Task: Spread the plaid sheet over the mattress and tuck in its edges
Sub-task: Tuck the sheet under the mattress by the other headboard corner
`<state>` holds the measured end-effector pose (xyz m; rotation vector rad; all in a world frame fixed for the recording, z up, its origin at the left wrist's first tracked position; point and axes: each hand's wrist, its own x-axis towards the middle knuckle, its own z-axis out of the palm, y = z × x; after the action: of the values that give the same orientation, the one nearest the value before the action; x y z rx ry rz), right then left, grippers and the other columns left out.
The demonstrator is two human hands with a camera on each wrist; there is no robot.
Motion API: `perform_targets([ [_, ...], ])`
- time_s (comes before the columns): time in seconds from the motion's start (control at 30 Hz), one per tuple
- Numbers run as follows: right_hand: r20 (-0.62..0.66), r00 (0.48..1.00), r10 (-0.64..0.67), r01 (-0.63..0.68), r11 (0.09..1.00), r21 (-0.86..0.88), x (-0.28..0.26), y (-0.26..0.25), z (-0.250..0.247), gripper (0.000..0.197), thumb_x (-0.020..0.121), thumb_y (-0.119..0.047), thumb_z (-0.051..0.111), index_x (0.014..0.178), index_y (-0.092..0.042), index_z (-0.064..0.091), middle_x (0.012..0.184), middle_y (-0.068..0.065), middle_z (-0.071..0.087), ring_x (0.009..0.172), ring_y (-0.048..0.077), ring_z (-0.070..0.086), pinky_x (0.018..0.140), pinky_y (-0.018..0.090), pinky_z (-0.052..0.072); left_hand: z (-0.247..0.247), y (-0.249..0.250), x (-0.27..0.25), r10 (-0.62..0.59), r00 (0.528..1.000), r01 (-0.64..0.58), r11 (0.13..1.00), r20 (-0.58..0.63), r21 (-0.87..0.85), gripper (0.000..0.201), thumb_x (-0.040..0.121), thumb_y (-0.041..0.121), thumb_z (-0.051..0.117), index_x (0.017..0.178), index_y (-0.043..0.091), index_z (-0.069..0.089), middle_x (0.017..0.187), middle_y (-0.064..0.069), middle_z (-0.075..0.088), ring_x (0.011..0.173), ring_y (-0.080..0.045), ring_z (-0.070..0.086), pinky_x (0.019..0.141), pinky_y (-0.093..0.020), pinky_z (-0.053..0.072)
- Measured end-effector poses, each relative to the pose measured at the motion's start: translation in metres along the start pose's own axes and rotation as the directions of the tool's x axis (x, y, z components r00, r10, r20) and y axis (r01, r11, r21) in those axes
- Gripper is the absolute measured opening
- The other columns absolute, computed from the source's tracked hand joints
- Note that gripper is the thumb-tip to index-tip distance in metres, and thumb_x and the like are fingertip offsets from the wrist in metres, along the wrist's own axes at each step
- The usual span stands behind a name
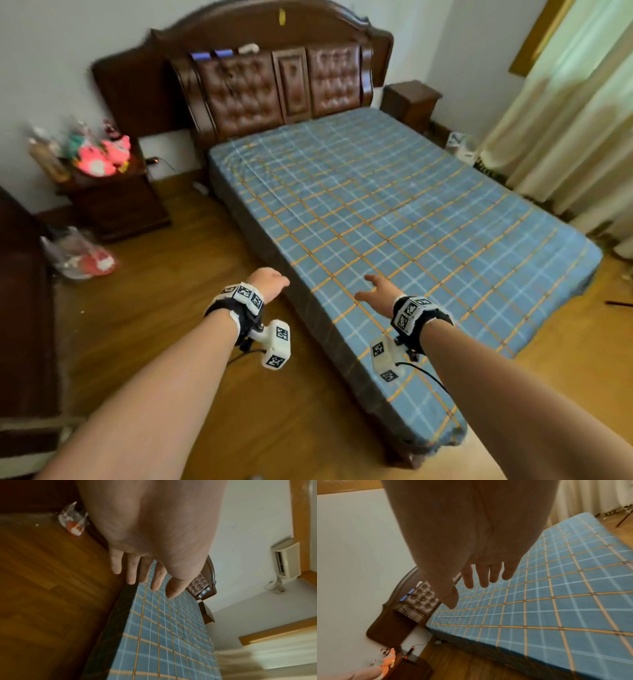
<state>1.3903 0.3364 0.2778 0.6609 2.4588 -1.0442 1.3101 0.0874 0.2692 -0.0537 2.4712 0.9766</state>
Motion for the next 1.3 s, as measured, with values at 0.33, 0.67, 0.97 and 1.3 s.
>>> perform_targets([
  [0.33,0.078,0.989,-0.125,0.130,0.990,-0.060,0.084,-0.210,0.043,0.068,0.089,-0.031,0.065,0.149,-0.019,0.035,0.151,0.014,0.040,0.133,0.029,0.046,0.107,0.038,0.041,-0.211,-0.043,0.079,-0.039,0.986,0.036,0.999,-0.161,-0.022,0.033,0.090,0.028,0.062,0.118,0.013,0.067,0.125,-0.007,0.064,0.118,-0.028,0.057,0.101,-0.033,0.044],
  [0.67,0.233,0.942,-0.240,0.257,0.965,-0.044,0.319,-0.427,0.110,0.061,0.088,-0.028,0.068,0.143,-0.017,0.044,0.142,0.015,0.049,0.125,0.030,0.053,0.104,0.037,0.045,-0.378,-0.087,0.271,-0.079,0.971,0.090,0.995,-0.225,0.039,0.028,0.091,0.028,0.061,0.118,0.021,0.066,0.125,0.001,0.064,0.117,-0.019,0.057,0.093,-0.026,0.043],
  [0.97,0.337,0.897,-0.285,0.344,0.931,-0.127,0.504,-0.645,0.110,0.058,0.090,-0.026,0.065,0.143,-0.016,0.045,0.140,0.013,0.053,0.126,0.027,0.054,0.103,0.034,0.044,-0.531,-0.090,0.471,-0.142,0.979,0.138,0.990,-0.150,-0.035,0.028,0.091,0.030,0.060,0.117,0.021,0.066,0.119,0.000,0.066,0.110,-0.020,0.061,0.097,-0.034,0.049],
  [1.3,0.103,0.984,-0.146,0.168,0.954,-0.250,0.723,-0.774,0.116,0.060,0.087,-0.041,0.062,0.143,-0.028,0.043,0.145,0.011,0.046,0.130,0.030,0.048,0.106,0.039,0.042,-0.641,-0.088,0.787,-0.005,1.000,0.009,0.985,-0.025,0.172,0.034,0.094,0.028,0.056,0.127,0.021,0.061,0.129,-0.001,0.062,0.120,-0.022,0.057,0.103,-0.035,0.045],
])
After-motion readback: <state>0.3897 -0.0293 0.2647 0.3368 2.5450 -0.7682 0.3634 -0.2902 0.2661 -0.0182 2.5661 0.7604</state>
